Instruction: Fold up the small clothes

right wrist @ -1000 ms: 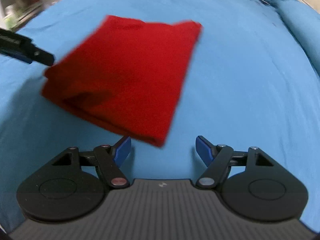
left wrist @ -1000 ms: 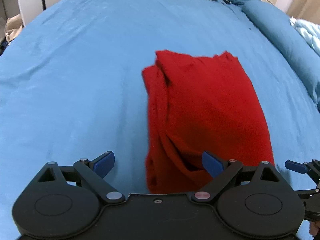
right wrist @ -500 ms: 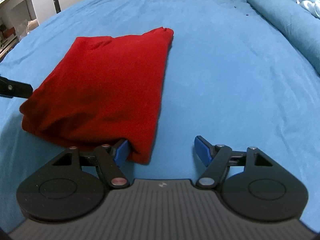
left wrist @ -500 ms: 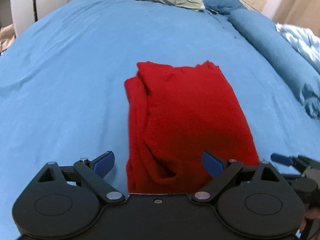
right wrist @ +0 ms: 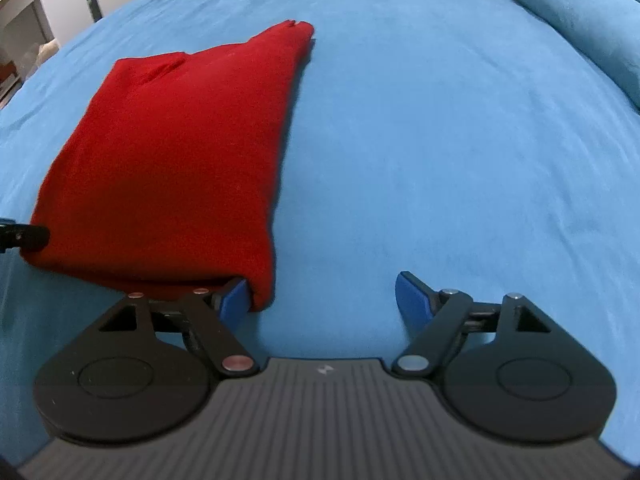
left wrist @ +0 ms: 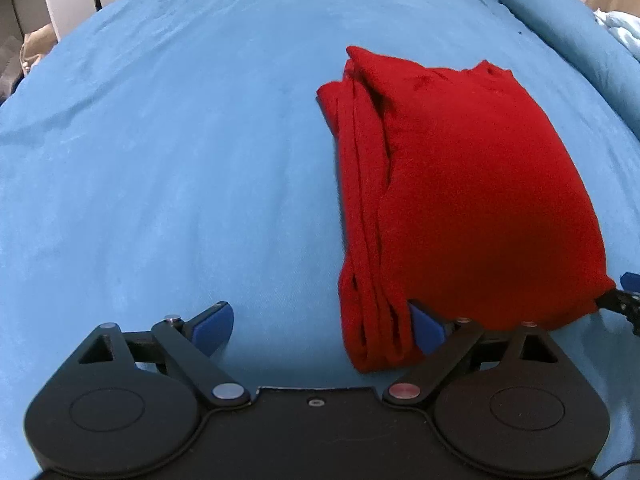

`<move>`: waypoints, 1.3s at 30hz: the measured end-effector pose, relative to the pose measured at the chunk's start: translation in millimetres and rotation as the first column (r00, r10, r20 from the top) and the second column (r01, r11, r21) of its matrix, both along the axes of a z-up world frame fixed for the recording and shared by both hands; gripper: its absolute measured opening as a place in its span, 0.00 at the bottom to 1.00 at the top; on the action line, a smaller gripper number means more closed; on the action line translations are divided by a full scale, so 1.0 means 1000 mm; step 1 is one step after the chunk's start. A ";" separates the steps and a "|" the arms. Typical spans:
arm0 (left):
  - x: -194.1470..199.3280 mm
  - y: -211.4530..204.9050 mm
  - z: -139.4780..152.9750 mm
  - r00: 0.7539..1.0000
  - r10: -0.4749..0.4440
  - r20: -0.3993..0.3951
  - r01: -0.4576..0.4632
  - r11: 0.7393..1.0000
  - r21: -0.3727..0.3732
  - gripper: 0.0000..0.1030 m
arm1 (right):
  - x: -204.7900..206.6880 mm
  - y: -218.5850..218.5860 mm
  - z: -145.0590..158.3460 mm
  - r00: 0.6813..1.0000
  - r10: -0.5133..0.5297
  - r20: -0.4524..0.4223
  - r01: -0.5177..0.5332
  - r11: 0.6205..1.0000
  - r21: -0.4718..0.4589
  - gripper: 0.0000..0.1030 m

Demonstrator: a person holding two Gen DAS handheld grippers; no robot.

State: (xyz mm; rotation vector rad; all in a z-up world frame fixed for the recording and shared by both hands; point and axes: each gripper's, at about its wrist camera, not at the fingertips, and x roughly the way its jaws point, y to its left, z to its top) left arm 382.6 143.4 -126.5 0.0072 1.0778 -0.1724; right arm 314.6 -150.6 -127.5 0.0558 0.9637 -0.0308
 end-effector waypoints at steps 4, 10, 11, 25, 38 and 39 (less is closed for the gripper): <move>-0.003 -0.009 0.010 1.000 0.017 0.024 -0.018 1.000 0.018 0.92 | -0.013 -0.013 0.023 0.998 0.056 0.040 -0.059 0.995 0.084 0.91; -0.007 -0.017 0.038 0.996 0.055 0.075 -0.056 0.998 0.014 0.92 | -0.025 -0.030 0.056 0.992 0.117 0.045 -0.123 0.979 0.161 0.91; -0.006 -0.017 0.044 0.995 0.056 0.086 -0.057 0.998 0.007 0.92 | -0.019 -0.033 0.062 0.992 0.122 0.042 -0.128 0.974 0.185 0.91; 0.100 -0.016 0.013 0.996 0.070 -0.059 -0.081 0.972 -0.218 0.76 | 0.141 -0.020 0.041 0.988 0.114 -0.108 -0.059 0.907 0.417 0.90; 0.075 -0.048 0.021 0.997 -0.008 0.081 0.026 0.974 -0.225 0.25 | 0.137 -0.017 0.012 0.989 0.140 -0.039 -0.104 0.865 0.491 0.38; 0.071 -0.049 0.028 0.995 -0.022 0.100 0.044 0.974 -0.223 0.24 | 0.134 -0.017 0.018 0.990 0.142 -0.021 -0.113 0.864 0.490 0.37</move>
